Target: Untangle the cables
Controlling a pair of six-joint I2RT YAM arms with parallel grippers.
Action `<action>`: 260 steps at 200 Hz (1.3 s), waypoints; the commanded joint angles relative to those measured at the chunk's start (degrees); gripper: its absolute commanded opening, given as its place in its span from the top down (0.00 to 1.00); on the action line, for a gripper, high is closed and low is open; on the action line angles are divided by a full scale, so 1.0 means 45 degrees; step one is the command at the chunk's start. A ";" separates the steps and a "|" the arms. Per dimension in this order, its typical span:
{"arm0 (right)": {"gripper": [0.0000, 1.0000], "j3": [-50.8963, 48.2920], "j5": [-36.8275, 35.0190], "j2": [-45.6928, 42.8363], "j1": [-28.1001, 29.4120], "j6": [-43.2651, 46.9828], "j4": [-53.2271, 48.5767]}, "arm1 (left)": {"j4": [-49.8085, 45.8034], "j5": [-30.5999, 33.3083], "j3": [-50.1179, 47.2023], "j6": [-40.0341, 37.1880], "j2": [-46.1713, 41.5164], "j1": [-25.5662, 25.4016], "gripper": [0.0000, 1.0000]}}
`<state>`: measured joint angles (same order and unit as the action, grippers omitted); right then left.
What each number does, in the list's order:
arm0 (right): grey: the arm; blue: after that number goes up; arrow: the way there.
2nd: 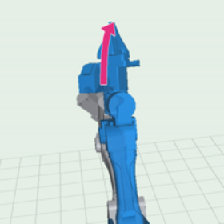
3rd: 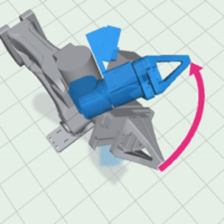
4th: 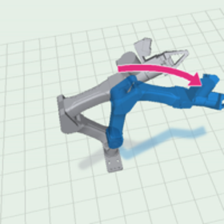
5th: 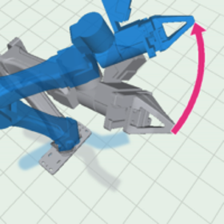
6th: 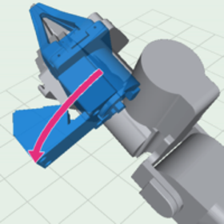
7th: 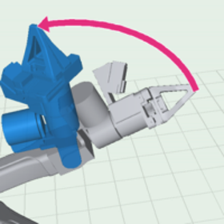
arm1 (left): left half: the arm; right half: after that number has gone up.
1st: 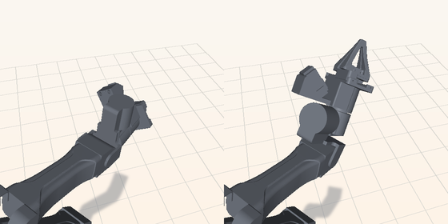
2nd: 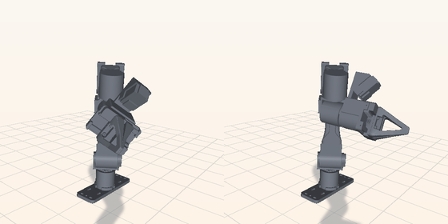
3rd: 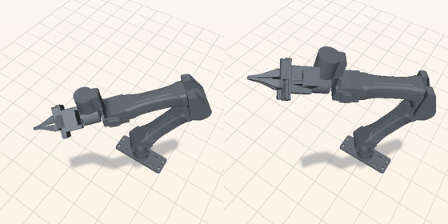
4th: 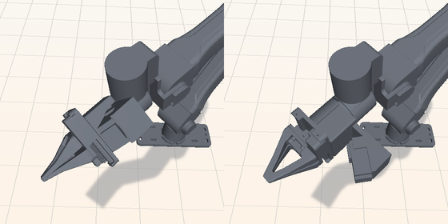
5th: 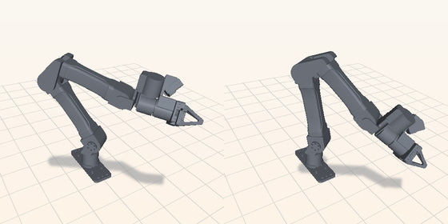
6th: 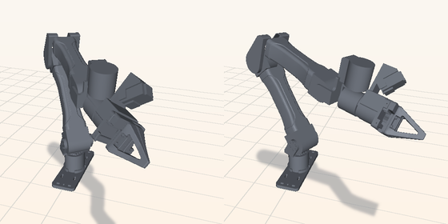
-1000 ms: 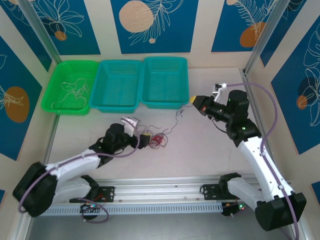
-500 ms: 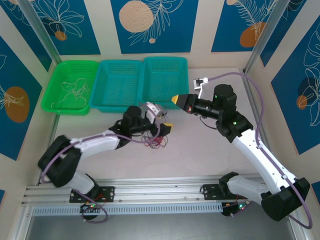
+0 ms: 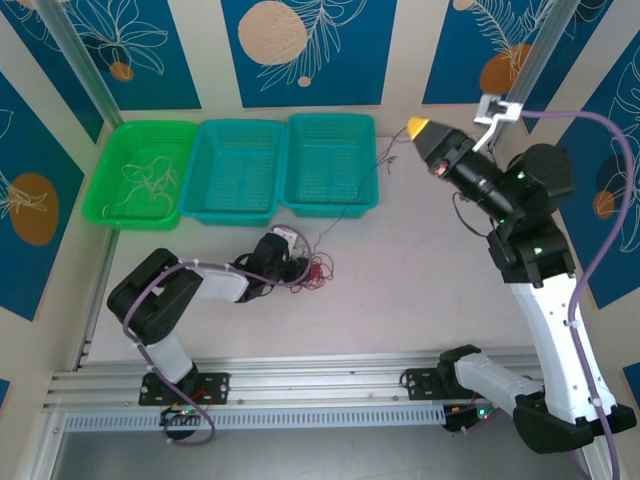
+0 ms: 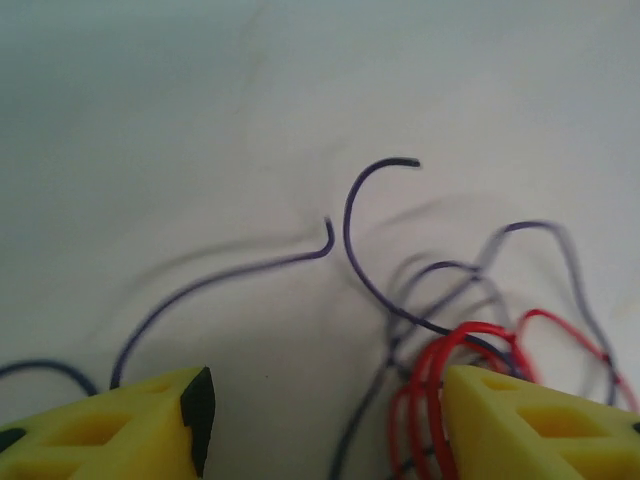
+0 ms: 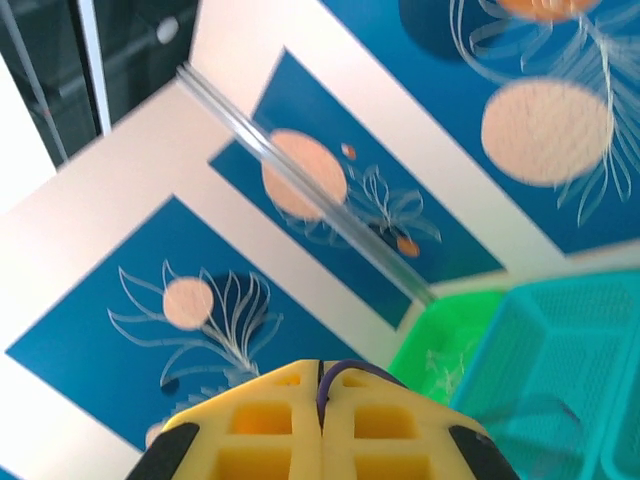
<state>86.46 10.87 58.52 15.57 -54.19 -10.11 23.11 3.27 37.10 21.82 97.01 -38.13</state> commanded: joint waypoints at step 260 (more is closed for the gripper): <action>1.00 1.3649 0.0099 1.4609 0.1035 -0.0454 -0.3724 | 0.1098 -0.0597 -0.4782 -0.0101 -0.5280 0.1943 0.05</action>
<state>149.03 9.43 123.48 18.50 -57.98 -22.50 29.15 2.13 16.93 22.94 75.18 -29.89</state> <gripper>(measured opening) 0.056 0.940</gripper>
